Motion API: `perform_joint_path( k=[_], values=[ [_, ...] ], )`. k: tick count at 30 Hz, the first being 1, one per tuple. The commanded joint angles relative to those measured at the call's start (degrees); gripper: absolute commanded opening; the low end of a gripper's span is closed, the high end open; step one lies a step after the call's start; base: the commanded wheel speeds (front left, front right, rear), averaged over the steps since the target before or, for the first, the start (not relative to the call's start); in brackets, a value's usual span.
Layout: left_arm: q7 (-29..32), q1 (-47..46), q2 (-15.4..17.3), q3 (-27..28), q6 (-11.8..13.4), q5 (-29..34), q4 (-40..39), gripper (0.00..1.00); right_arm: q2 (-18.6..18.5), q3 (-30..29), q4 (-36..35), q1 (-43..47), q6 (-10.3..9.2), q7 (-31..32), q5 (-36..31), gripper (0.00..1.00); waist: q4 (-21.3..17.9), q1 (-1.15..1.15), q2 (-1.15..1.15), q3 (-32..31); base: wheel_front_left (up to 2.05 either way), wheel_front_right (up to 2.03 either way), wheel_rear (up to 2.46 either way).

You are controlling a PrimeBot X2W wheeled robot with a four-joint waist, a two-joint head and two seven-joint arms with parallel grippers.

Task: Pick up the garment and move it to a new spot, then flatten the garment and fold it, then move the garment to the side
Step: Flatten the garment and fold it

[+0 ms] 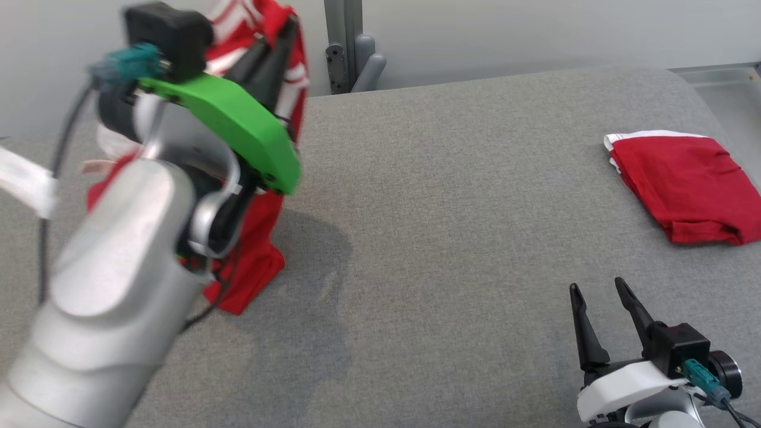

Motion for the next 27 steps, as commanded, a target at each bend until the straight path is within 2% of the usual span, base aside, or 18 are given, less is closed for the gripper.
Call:
perform_joint_path(
  k=[1, 7, 9, 10, 15, 24, 26, 27],
  values=[
    [-0.47, 1.90, -2.09, -1.54, 0.15, 0.54, 1.30, 0.00, 0.00, 0.39, 0.12, -1.03, -0.08, -0.08, 0.65, 1.00, -0.86, 0.00, 0.00, 0.98, 0.00, 0.00, 0.00],
    [-3.49, 4.82, -14.73, -9.95, -2.40, 0.86, 12.91, 0.00, 0.29, 2.58, 0.69, -4.31, -0.08, -0.08, 1.42, 1.00, -5.06, 0.00, 0.00, 5.40, 0.00, 0.00, 0.00],
    [-5.11, 4.60, -17.24, -11.72, -3.10, 0.96, 17.15, 0.00, 0.41, 3.10, 0.70, -5.60, -0.08, -0.08, 1.71, 1.00, -7.05, 0.00, 0.00, 7.25, 0.00, 0.00, 0.00],
    [-6.56, 3.37, -18.50, -13.11, -3.74, 0.82, 20.87, 0.00, 0.58, 3.64, 0.62, -6.89, -0.08, -0.08, 1.79, 1.00, -9.28, 0.00, 0.00, 9.27, 0.00, 0.00, 0.00],
    [-10.01, -0.34, -19.57, -17.15, -3.66, 0.11, 26.85, 0.00, 0.76, 4.08, 0.71, -9.46, -0.08, -0.08, 2.95, 1.00, -14.36, 0.00, 0.00, 14.00, 0.00, 0.00, 0.00],
    [-13.22, -6.10, -19.51, -25.88, 0.08, -5.11, 29.24, 0.00, 0.83, 6.33, 0.88, -12.23, -0.08, -0.08, 8.76, 1.00, -20.42, 0.00, 0.00, 20.99, 0.00, 0.00, 0.00],
    [-14.56, -6.64, -19.49, -27.84, 0.99, -6.08, 29.28, 0.33, 0.83, 6.66, 1.03, -12.90, -0.08, -0.08, 9.66, 1.00, -21.05, 0.00, 0.00, 21.80, 0.00, 0.00, 0.00],
    [-15.18, -6.57, -19.49, -28.91, 1.28, -6.71, 29.39, 0.42, 0.84, 6.87, 1.12, -13.08, -0.08, -0.08, 10.02, 1.00, -21.32, 0.00, 0.00, 22.06, 0.00, 0.00, 0.00]
  ],
)
